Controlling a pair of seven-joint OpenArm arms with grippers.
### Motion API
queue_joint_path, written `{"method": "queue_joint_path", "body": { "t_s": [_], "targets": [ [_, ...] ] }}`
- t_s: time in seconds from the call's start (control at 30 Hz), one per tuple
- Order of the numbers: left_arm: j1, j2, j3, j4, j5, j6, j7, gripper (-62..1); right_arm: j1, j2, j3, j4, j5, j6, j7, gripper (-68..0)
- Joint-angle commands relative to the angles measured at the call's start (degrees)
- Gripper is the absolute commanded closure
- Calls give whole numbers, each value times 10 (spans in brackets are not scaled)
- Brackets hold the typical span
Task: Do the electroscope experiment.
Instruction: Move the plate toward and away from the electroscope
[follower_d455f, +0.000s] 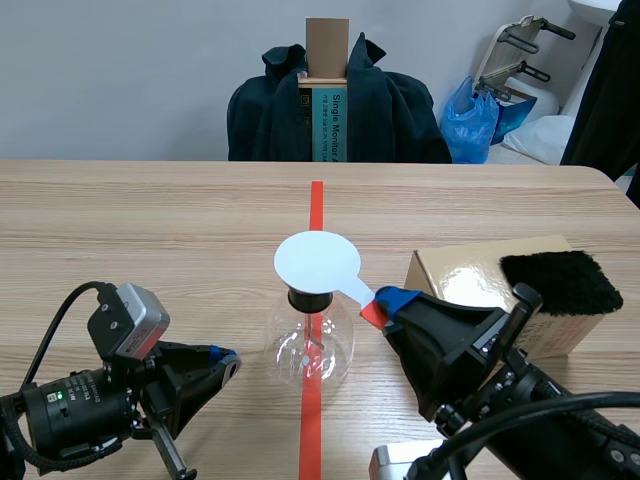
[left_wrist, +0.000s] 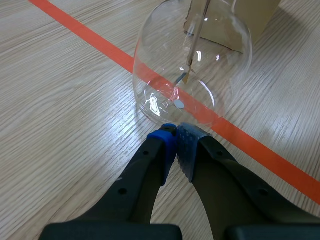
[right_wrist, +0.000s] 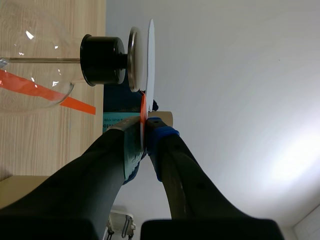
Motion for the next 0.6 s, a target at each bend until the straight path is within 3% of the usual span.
{"method": "queue_joint_path", "body": {
  "t_s": [0.0,0.17,0.57],
  "targets": [
    [-3,3,0,8,-5,-1,-10,-32,8,6,1,4,4,-7,0,-6],
    [-3,3,0,8,-5,-1,-10,-32,8,6,1,4,5,-7,-23,-7],
    [-3,3,0,8,-5,-1,-10,-32,8,6,2,4,5,-7,-179,-7]
  ]
}}
